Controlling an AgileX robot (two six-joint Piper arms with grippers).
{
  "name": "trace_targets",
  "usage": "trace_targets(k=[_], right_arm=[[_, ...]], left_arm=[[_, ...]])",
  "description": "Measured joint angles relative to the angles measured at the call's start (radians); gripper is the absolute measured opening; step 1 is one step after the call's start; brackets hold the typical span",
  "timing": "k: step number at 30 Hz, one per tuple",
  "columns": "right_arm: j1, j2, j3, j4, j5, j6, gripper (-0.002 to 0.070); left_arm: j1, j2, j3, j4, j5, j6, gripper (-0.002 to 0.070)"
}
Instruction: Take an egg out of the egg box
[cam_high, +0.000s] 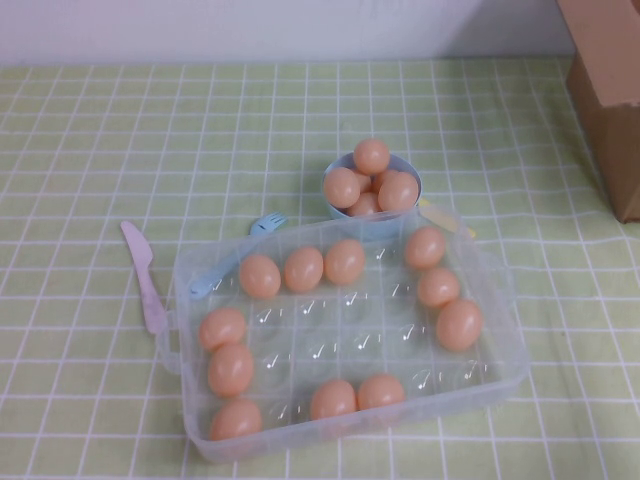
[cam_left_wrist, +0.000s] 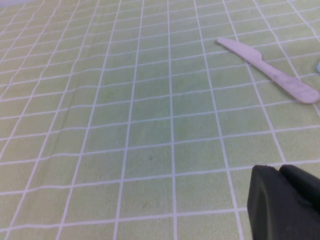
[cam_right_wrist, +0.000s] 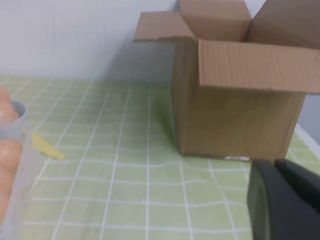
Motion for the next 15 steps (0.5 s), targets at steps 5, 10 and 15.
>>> trace_targets(k=[5,10,15], right_arm=[[0.000,0.000,0.000,-0.125,0.092,0.157,-0.0017],[0.000,0.000,0.000,-0.287,0.145,0.340,-0.0017],[0.000,0.000,0.000,-0.279,0.233,0.355,-0.0017]], left_arm=[[0.000,0.000,0.000,0.000,0.000,0.000,-0.0003],[0.000,0.000,0.000,0.000,0.000,0.000,-0.0003],[0.000,0.000,0.000,0.000,0.000,0.000,-0.0003]])
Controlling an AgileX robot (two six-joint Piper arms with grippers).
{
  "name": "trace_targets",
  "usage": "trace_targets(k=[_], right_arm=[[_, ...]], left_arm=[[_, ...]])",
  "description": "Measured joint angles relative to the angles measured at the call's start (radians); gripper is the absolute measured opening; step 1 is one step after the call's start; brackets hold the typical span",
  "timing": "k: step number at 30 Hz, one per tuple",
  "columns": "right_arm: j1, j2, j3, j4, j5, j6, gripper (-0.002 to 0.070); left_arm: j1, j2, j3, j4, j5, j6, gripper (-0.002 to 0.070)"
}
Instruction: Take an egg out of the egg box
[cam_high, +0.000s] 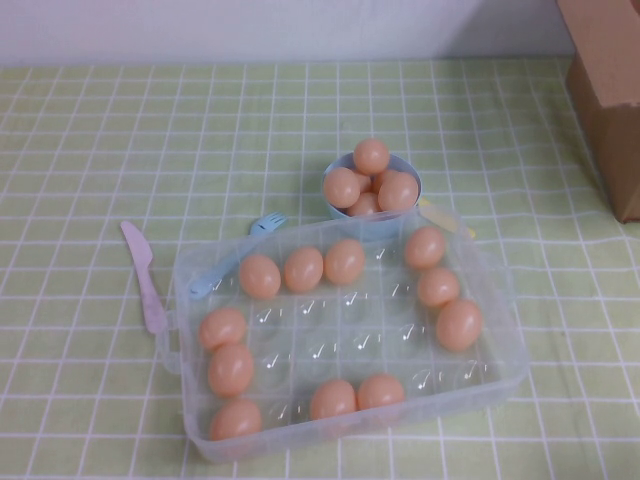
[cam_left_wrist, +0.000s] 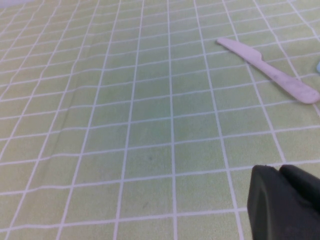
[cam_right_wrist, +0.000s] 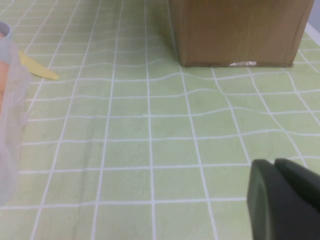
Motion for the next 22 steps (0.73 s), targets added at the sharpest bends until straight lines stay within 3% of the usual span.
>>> trace_targets(k=[22], right_arm=[[0.000,0.000,0.000,0.018,0.027,0.006,-0.0017]], left_arm=[[0.000,0.000,0.000,0.000,0.000,0.000,-0.0003]])
